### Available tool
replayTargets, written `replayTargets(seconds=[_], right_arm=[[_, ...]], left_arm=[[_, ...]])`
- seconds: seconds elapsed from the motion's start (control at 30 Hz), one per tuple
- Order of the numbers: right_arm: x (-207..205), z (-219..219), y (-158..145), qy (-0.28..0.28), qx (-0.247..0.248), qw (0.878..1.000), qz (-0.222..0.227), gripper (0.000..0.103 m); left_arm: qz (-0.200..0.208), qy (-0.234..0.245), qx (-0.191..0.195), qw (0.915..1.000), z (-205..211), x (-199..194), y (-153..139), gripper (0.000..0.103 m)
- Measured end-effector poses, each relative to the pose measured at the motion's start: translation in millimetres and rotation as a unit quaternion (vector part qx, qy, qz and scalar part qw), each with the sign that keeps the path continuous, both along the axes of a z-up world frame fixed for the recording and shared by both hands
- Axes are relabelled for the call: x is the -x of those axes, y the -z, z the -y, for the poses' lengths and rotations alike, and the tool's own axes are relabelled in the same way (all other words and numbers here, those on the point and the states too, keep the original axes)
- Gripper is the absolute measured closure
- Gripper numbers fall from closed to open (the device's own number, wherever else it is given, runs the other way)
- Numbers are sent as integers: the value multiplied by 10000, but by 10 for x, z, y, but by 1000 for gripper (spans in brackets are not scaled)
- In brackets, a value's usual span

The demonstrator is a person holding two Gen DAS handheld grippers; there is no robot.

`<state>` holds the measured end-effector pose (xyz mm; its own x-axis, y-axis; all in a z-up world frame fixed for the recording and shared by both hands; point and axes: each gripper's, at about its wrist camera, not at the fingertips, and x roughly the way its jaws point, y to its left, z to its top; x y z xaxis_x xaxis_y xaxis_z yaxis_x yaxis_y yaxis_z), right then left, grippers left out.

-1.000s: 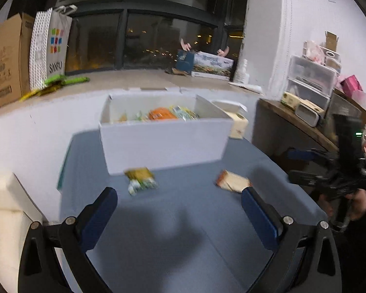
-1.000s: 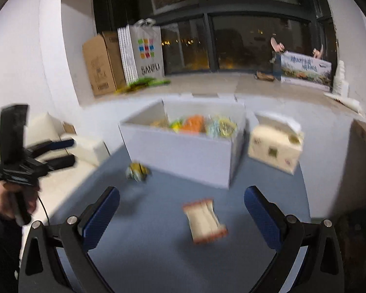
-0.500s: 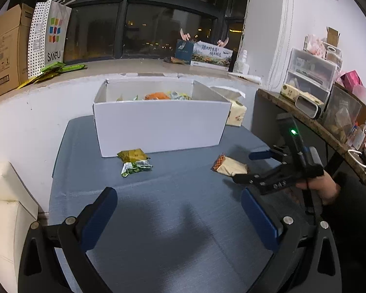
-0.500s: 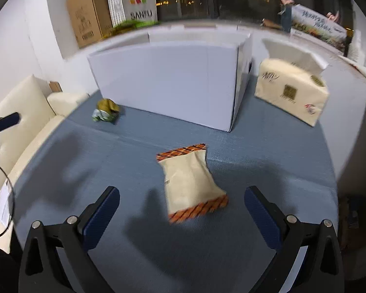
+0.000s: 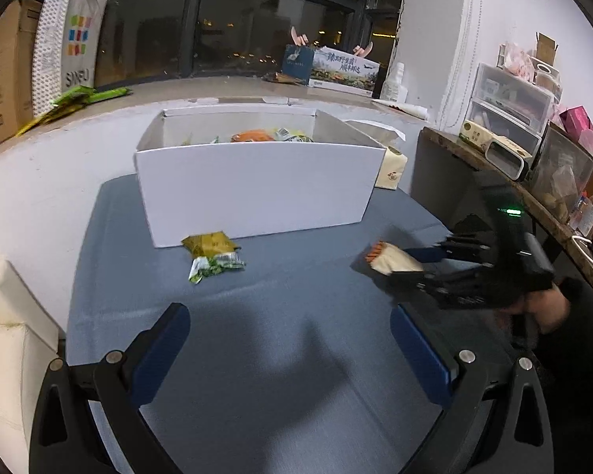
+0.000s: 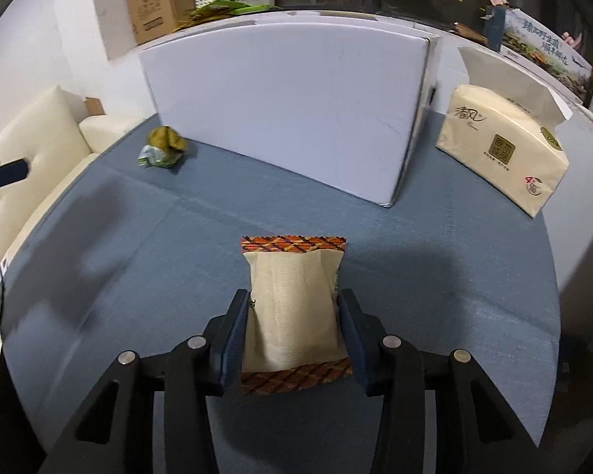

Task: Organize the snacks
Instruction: 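Grasp the cream wrapped pastry with the right gripper, then grasp the small yellow-green snack packet with the left gripper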

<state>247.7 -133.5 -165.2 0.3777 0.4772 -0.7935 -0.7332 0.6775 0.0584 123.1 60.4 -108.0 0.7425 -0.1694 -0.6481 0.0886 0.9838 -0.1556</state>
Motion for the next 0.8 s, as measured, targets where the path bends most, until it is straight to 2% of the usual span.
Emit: replayTargets(seconds=[0.13,0.27,0.33,0.47,0.53,0.57,0.6,0.67,0.73,0.8], right_arm=[[218,109,-272,24,-524,9986,116,55],[478,204,-544,18,-996,9946,281,55],[576,244,-632,16,-1103,9933,348,54],[707,315,-703,28,-1305,9908,346,54],[750,347,-694,70,-1378,9899,321,54],[760,362,-681,87,-1404,9896,294,54],[754,378,-663,118,-1422,9894,271,54],[763,390,-638,161,-1447,9891,234,54],[762,416,-632,203,-1491,9884,193,54],[727,420,-620,235,-1505,9881,187,54]], left_arm=[[-263,-171,29,9995,-125,-406,96,0],[-590,-273,41,9979,-262,-871,332,0],[-718,-384,-74,9966,-299,-1026,441,0],[-1038,-506,112,9932,-427,-1285,675,1],[-1021,-547,139,9932,-477,-1314,723,13],[-1034,-563,92,9930,-481,-1307,720,46],[-1056,-585,-9,9927,-479,-1289,702,52],[-1046,-437,143,9934,-481,-1216,673,53],[-943,-341,1,9950,-447,-1135,640,54],[-739,-229,75,9970,-421,-1004,543,55]])
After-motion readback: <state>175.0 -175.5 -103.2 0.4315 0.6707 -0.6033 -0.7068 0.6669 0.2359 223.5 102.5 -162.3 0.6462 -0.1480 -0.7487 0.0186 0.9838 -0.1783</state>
